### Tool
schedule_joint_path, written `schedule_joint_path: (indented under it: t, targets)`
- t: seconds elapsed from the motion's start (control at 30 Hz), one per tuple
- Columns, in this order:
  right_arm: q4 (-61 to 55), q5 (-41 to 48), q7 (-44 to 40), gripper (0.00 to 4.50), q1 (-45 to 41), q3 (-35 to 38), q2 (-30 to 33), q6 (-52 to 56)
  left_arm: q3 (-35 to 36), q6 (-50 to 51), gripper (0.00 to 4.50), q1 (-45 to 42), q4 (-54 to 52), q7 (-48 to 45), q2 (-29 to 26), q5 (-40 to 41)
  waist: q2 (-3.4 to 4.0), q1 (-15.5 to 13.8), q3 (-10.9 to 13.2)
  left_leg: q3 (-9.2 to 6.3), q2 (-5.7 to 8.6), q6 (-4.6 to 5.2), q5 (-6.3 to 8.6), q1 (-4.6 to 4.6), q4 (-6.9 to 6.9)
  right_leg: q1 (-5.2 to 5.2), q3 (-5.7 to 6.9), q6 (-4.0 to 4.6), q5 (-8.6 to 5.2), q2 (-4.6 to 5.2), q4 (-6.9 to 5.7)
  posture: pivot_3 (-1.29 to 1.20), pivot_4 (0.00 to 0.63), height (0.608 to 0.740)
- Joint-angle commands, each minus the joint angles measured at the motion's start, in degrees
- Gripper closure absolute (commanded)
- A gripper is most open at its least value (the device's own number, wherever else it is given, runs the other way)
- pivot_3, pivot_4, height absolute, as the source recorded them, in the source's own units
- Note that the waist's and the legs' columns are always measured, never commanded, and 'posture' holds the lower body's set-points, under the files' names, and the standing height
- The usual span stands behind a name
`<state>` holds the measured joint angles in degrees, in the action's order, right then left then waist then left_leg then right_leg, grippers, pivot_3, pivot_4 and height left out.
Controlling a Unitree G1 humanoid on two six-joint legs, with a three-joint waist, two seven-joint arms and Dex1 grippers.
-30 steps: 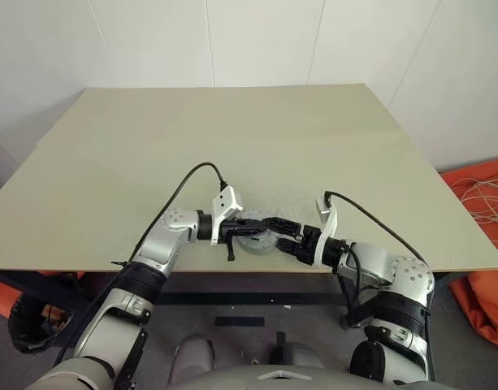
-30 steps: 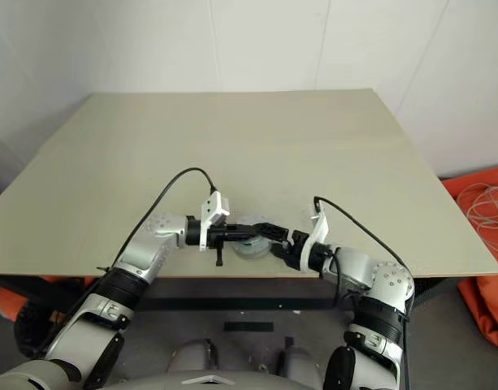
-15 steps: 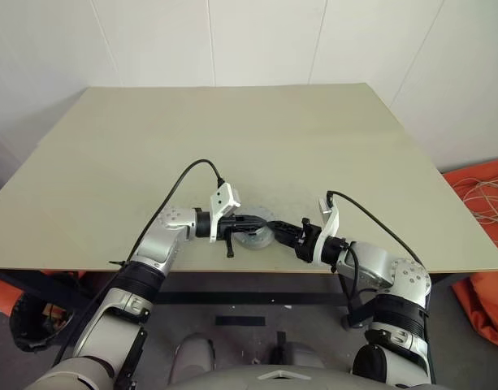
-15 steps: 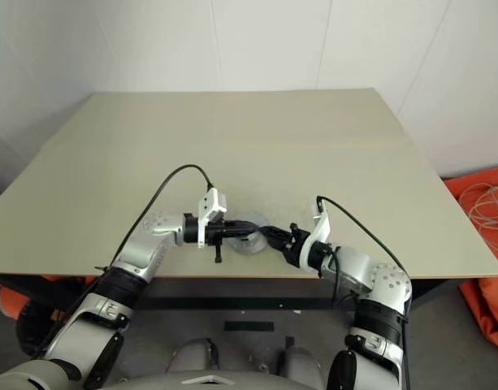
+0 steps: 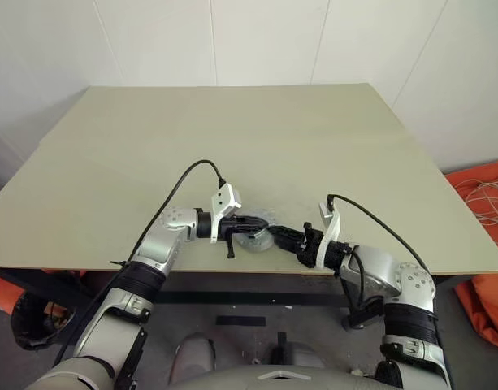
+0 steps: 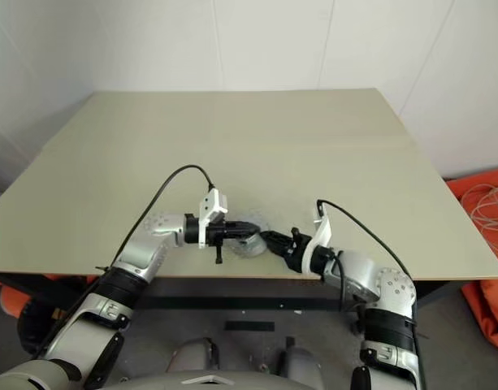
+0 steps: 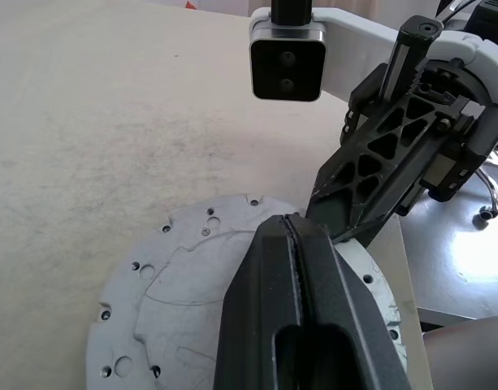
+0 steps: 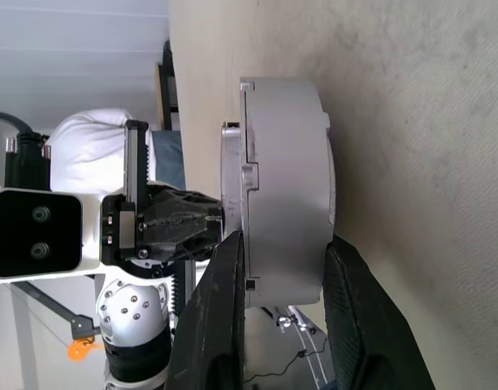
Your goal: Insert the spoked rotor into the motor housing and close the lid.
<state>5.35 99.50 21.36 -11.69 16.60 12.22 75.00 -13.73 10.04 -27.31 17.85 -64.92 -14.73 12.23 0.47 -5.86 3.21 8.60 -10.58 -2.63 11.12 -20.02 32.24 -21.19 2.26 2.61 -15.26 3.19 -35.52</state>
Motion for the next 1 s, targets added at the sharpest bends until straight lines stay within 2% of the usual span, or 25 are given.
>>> schedule_joint_path:
  t: [0.03,0.2,0.4,0.47,0.7,0.77,0.83,1.0]
  targets:
    - [-3.98,5.52,-0.49,3.42,0.29,-3.89,1.28,-1.25,-0.66,0.6,4.5,0.43,-0.47,0.36,-0.4,-0.41,0.0,-0.06,0.0,0.0,0.0,0.0,0.0,0.0,0.01,0.01,0.01,-0.01,0.0,0.0,0.0,0.0,0.0,0.74]
    - [-4.15,6.71,-0.72,3.42,0.8,-6.53,3.24,-4.6,-0.08,1.97,4.5,0.72,-2.16,1.23,-0.26,0.47,-0.01,-0.09,0.0,-0.01,0.01,0.0,0.0,-0.01,0.05,0.03,0.02,-0.04,0.0,0.01,0.0,0.0,0.0,0.74]
    - [-5.01,8.34,-0.72,3.42,1.7,-8.71,4.53,-7.62,4.47,9.59,4.5,0.8,-7.33,3.95,-0.2,6.31,-0.01,0.04,0.0,-0.02,-0.01,0.0,0.0,-0.07,0.12,0.0,0.06,-0.05,0.01,0.01,-0.02,0.0,0.0,0.74]
    - [-5.21,8.64,-0.74,3.42,2.01,-9.13,4.84,-8.6,7.42,14.43,4.5,0.84,-9.95,5.97,0.1,10.2,-0.01,0.06,0.0,-0.01,-0.01,0.01,0.0,-0.1,0.15,0.0,0.1,-0.05,0.01,0.01,-0.03,0.0,0.0,0.74]
    - [-4.27,7.78,-1.38,3.42,0.63,-8.69,4.78,-12.64,19.37,41.95,4.5,5.97,-22.75,13.77,-0.27,32.68,-0.01,0.24,0.0,0.0,-0.01,0.03,0.02,-0.12,0.24,0.0,0.13,-0.01,0.01,0.01,-0.09,0.0,0.0,0.74]
    - [-3.79,7.57,-1.7,3.42,-0.64,-8.0,4.52,-13.98,23.21,48.64,4.5,8.67,-25.91,19.37,0.69,38.89,0.0,0.2,0.01,0.0,-0.02,0.03,0.02,-0.13,0.29,-0.01,0.13,-0.01,0.0,0.0,-0.12,0.0,0.0,0.74]
    - [-3.27,7.35,-2.0,3.42,-2.42,-7.25,4.37,-15.39,26.32,52.76,4.5,11.82,-27.34,26.47,2.57,41.85,0.01,0.16,0.03,0.02,-0.01,0.03,0.02,-0.23,0.4,-0.02,0.16,0.1,-0.07,0.0,-0.13,0.0,0.0,0.74]
    - [-3.07,7.43,-2.29,3.42,-4.94,-7.29,4.56,-16.59,34.53,57.16,4.5,12.86,-25.63,42.08,9.24,49.75,-0.13,-0.32,0.1,-0.05,-0.01,0.08,0.04,-0.61,0.85,0.01,0.41,-0.03,0.01,0.03,-0.05,0.0,0.0,0.74]
